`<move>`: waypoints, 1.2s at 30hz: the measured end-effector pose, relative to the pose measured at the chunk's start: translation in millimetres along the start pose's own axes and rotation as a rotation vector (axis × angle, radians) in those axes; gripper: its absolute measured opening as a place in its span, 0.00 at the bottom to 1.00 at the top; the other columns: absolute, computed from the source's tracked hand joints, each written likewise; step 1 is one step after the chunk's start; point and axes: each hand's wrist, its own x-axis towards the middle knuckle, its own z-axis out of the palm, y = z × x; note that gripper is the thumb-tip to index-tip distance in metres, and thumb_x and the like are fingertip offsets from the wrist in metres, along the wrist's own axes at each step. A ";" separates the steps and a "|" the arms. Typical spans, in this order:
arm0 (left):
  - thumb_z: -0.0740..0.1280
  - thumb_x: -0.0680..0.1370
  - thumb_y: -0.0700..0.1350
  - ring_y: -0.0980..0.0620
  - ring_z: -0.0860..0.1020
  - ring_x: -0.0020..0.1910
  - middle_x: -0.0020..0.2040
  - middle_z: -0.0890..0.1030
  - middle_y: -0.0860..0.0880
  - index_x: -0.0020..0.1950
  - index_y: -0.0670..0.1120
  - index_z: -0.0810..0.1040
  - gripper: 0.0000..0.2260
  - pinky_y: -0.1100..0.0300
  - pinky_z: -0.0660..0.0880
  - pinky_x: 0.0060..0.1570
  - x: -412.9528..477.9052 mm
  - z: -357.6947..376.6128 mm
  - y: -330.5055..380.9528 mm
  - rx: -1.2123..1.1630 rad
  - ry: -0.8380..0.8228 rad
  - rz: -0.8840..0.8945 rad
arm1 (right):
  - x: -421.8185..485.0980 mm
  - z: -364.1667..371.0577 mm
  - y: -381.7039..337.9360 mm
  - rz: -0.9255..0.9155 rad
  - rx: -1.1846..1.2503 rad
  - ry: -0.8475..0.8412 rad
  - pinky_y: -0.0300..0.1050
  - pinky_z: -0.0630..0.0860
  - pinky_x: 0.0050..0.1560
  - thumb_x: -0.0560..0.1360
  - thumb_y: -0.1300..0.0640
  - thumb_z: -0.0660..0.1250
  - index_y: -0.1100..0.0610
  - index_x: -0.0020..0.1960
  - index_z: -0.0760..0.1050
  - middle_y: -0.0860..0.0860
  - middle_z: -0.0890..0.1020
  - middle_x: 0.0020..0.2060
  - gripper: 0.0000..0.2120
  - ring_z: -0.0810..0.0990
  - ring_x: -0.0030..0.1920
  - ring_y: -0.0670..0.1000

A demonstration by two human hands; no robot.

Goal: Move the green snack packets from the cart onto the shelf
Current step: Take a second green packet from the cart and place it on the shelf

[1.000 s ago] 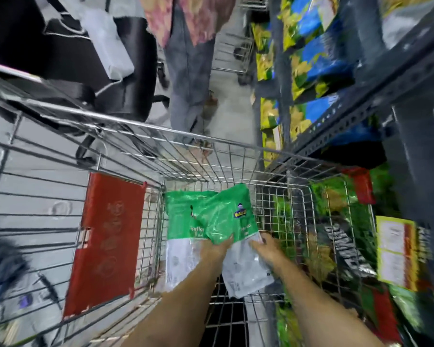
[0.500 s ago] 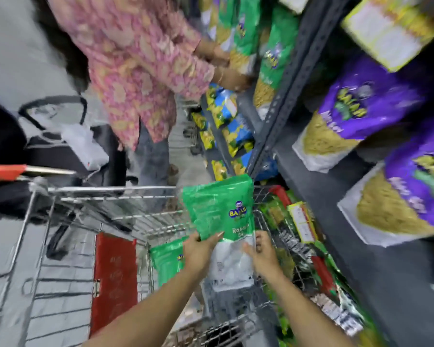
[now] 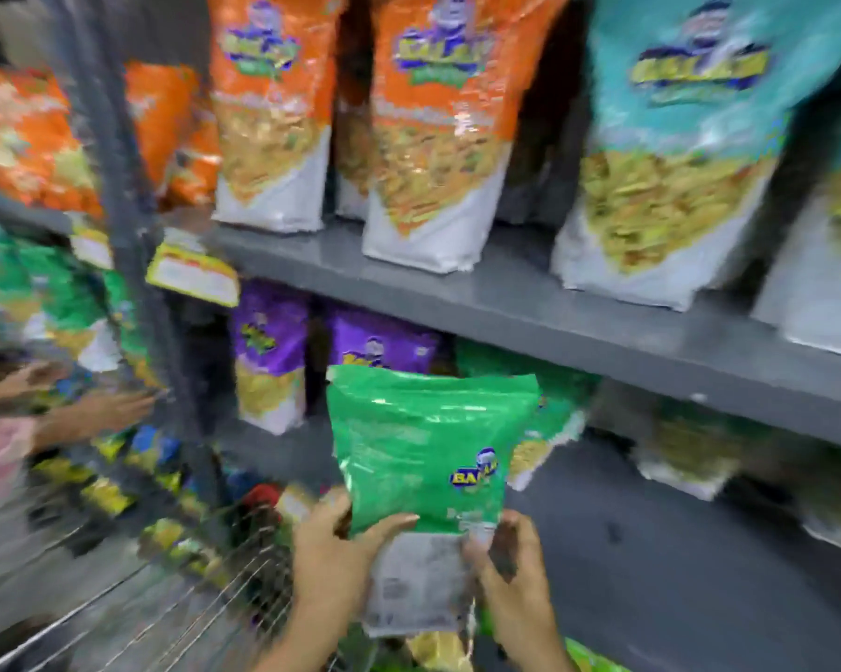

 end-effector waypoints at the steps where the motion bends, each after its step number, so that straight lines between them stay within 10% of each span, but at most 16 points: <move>1: 0.81 0.53 0.53 0.66 0.79 0.33 0.31 0.85 0.55 0.35 0.49 0.83 0.16 0.71 0.76 0.37 -1.9 23.0 5.2 -0.027 -0.050 -0.003 | -1.4 -24.7 2.5 -0.002 -0.017 0.068 0.32 0.74 0.41 0.69 0.62 0.73 0.50 0.50 0.72 0.41 0.82 0.39 0.15 0.77 0.36 0.34; 4: 0.77 0.48 0.67 0.66 0.79 0.32 0.36 0.86 0.57 0.35 0.56 0.85 0.22 0.71 0.76 0.35 -12.0 95.5 12.7 -0.086 -0.186 -0.024 | -5.5 -92.2 -1.1 -0.007 -0.042 0.206 0.30 0.74 0.34 0.69 0.69 0.70 0.55 0.50 0.72 0.50 0.82 0.35 0.14 0.77 0.29 0.39; 12: 0.77 0.58 0.56 0.55 0.83 0.40 0.38 0.85 0.53 0.39 0.49 0.84 0.16 0.57 0.80 0.42 0.7 222.8 27.3 -0.040 -0.330 -0.012 | 46.8 -201.6 2.1 -0.072 -0.260 0.288 0.45 0.76 0.52 0.71 0.63 0.70 0.47 0.50 0.70 0.57 0.80 0.50 0.16 0.80 0.49 0.48; 19: 0.79 0.63 0.43 0.63 0.82 0.37 0.39 0.86 0.50 0.42 0.44 0.83 0.10 0.62 0.79 0.43 11.3 308.3 20.7 0.010 -0.423 -0.076 | 97.2 -261.2 39.4 -0.009 -0.246 0.356 0.57 0.77 0.56 0.68 0.51 0.70 0.47 0.54 0.69 0.53 0.79 0.52 0.17 0.80 0.52 0.50; 25: 0.75 0.69 0.40 0.75 0.72 0.46 0.44 0.75 0.56 0.54 0.36 0.77 0.17 0.85 0.63 0.48 -0.5 314.7 16.6 0.031 -0.340 -0.090 | 103.0 -261.7 45.7 0.012 -0.143 0.295 0.50 0.76 0.53 0.72 0.56 0.71 0.48 0.52 0.69 0.51 0.81 0.48 0.13 0.80 0.44 0.43; 30: 0.67 0.71 0.60 0.42 0.73 0.60 0.59 0.75 0.41 0.62 0.40 0.72 0.28 0.46 0.72 0.63 -42.1 319.7 -14.3 -0.021 -0.147 -0.290 | 109.2 -271.9 53.1 0.086 0.030 0.264 0.48 0.76 0.58 0.78 0.42 0.53 0.51 0.62 0.71 0.48 0.79 0.58 0.19 0.77 0.59 0.48; 33: 0.66 0.76 0.51 0.44 0.69 0.64 0.61 0.69 0.42 0.65 0.39 0.68 0.23 0.53 0.67 0.64 -57.8 327.8 -9.1 -0.111 -0.136 -0.447 | 105.5 -263.8 55.3 0.126 0.043 0.199 0.33 0.77 0.45 0.80 0.44 0.46 0.47 0.55 0.77 0.41 0.83 0.50 0.21 0.81 0.51 0.39; 36: 0.63 0.78 0.50 0.46 0.68 0.68 0.68 0.68 0.44 0.70 0.44 0.65 0.22 0.54 0.66 0.67 -50.2 341.3 -9.0 -0.184 -0.170 -0.477 | 88.4 -251.5 61.1 0.170 0.166 0.223 0.42 0.75 0.56 0.80 0.46 0.48 0.51 0.55 0.78 0.46 0.84 0.52 0.21 0.81 0.55 0.44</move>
